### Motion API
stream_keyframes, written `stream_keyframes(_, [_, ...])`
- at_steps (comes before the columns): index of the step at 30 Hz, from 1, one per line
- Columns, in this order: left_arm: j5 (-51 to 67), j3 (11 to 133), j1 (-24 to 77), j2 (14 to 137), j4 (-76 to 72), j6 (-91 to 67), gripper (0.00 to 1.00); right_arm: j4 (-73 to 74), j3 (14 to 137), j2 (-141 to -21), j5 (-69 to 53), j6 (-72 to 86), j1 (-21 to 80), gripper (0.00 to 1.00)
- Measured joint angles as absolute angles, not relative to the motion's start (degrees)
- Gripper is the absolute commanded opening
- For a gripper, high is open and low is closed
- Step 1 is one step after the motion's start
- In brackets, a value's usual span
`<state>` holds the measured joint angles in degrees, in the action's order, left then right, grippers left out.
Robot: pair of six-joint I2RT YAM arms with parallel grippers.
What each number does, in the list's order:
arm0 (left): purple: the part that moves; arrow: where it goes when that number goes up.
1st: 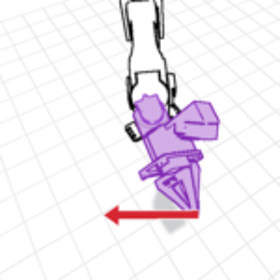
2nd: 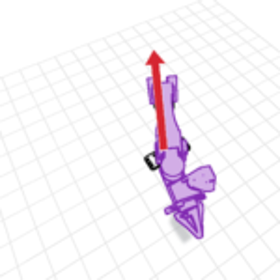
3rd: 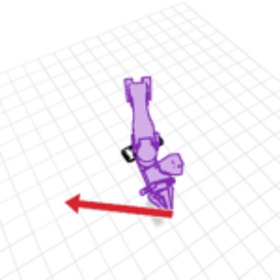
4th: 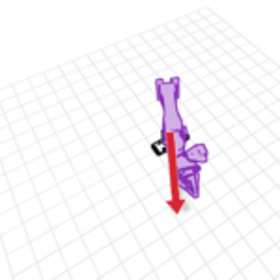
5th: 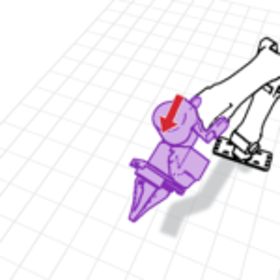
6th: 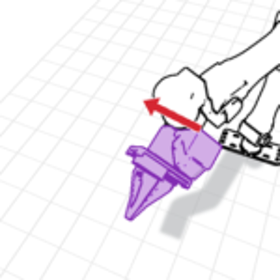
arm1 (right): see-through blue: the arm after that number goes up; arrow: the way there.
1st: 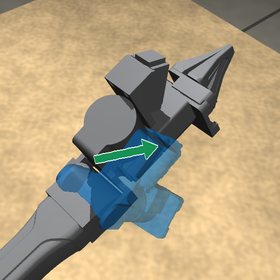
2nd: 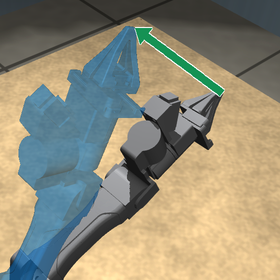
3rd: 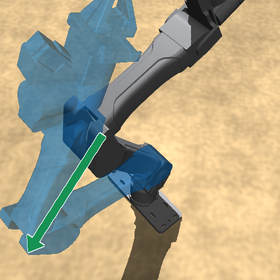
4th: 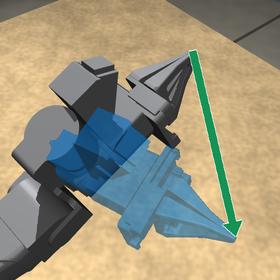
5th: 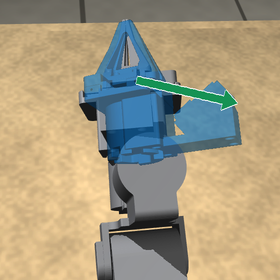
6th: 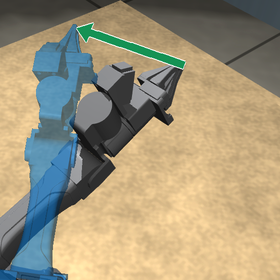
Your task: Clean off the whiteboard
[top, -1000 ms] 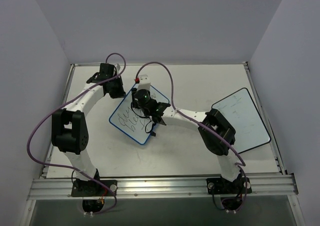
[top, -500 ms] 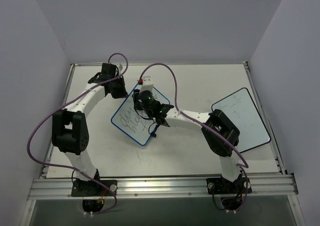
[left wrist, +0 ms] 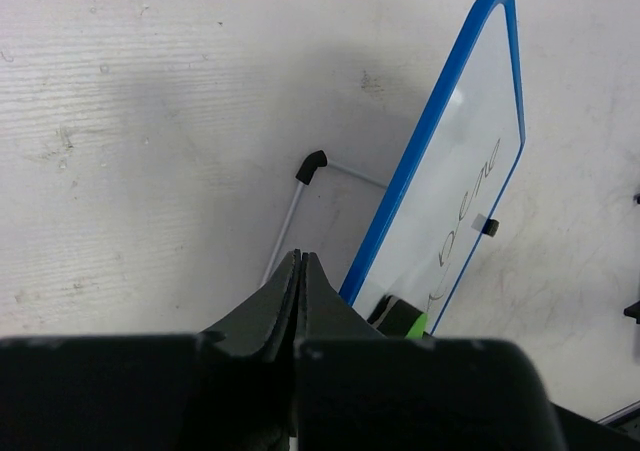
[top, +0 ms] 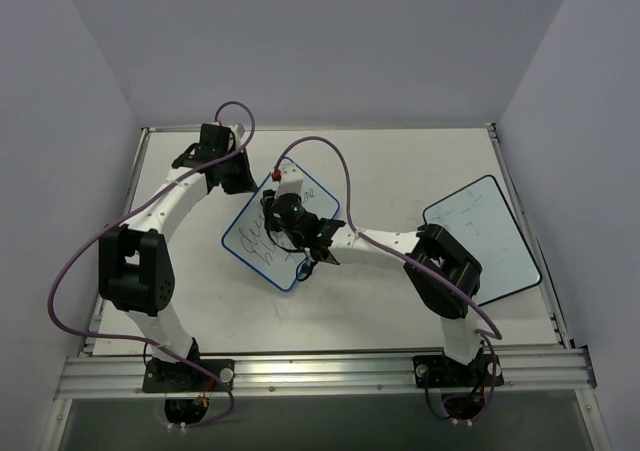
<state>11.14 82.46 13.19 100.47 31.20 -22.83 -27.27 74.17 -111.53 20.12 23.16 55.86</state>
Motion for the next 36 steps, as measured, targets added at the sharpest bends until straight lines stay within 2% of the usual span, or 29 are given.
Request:
stream_keyframes(13, [10.5,82.3,13.5,100.4,31.1,-22.8,0.02,-28.5,73.0,-111.1,22.2,23.9,60.6,0.0])
stream_keyframes(36, [10.1,82.1,13.8,100.4,31.0,-22.8,0.02,-29.7,70.2,-109.6,19.7,25.2,58.0,0.0])
